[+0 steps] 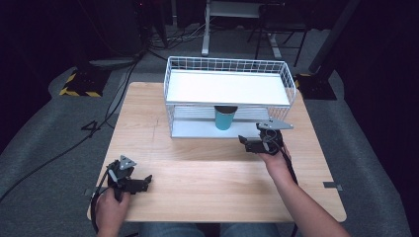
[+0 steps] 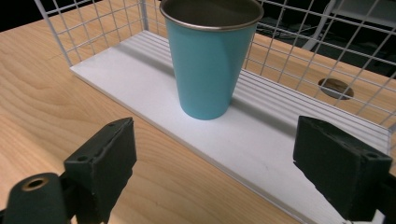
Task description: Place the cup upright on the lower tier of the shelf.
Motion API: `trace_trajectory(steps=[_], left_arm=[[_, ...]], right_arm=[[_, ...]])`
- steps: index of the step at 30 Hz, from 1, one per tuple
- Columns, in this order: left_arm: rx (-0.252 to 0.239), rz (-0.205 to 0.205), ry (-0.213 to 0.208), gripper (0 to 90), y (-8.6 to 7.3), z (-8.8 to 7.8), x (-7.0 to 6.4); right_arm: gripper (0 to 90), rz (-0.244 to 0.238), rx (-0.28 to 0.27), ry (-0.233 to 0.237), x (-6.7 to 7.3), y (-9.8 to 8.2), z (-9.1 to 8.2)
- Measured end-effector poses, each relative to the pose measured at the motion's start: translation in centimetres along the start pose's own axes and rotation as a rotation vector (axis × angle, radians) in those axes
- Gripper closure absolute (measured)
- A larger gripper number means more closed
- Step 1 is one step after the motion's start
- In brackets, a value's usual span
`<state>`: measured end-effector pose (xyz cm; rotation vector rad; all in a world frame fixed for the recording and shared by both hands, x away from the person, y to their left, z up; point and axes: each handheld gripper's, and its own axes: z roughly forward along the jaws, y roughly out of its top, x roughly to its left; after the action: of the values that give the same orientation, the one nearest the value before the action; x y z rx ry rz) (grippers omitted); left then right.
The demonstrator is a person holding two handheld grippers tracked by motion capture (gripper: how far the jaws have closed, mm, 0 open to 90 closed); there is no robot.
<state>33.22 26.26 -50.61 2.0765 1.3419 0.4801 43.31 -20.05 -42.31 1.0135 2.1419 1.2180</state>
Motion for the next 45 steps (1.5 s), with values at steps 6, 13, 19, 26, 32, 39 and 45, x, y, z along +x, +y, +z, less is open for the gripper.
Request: trace_trajectory(steps=[6,13,19,26,32,39,45], left_arm=[[0.0,-0.001,0.0,0.1,0.0,0.0,0.0],[0.001,0.0,0.0,0.1,0.0,0.0,0.0],[0.0,0.0,0.0,0.1,0.0,0.0,0.0],[0.003,0.0,0.0,0.1,0.0,0.0,0.0],[0.003,0.0,0.0,0.1,0.0,0.0,0.0],[0.003,-0.001,0.0,0.1,0.0,0.0,0.0],[0.003,0.0,0.0,0.1,0.0,0.0,0.0]], right_arm=[[15.5,0.012,0.008,0.025,-0.6,-0.8,-2.1],[15.9,0.028,0.008,0.031,-1.5,-2.2,-4.6],[15.9,0.049,0.011,0.047,-2.4,-3.5,-6.7],[15.9,0.054,0.032,0.048,-3.0,-5.6,-8.1],[15.9,0.078,0.043,0.038,-3.5,-7.9,-8.8],[16.1,0.099,0.069,0.005,-3.9,-10.8,-9.0],[16.2,0.056,0.132,-0.034,-4.1,-12.6,-9.1]])
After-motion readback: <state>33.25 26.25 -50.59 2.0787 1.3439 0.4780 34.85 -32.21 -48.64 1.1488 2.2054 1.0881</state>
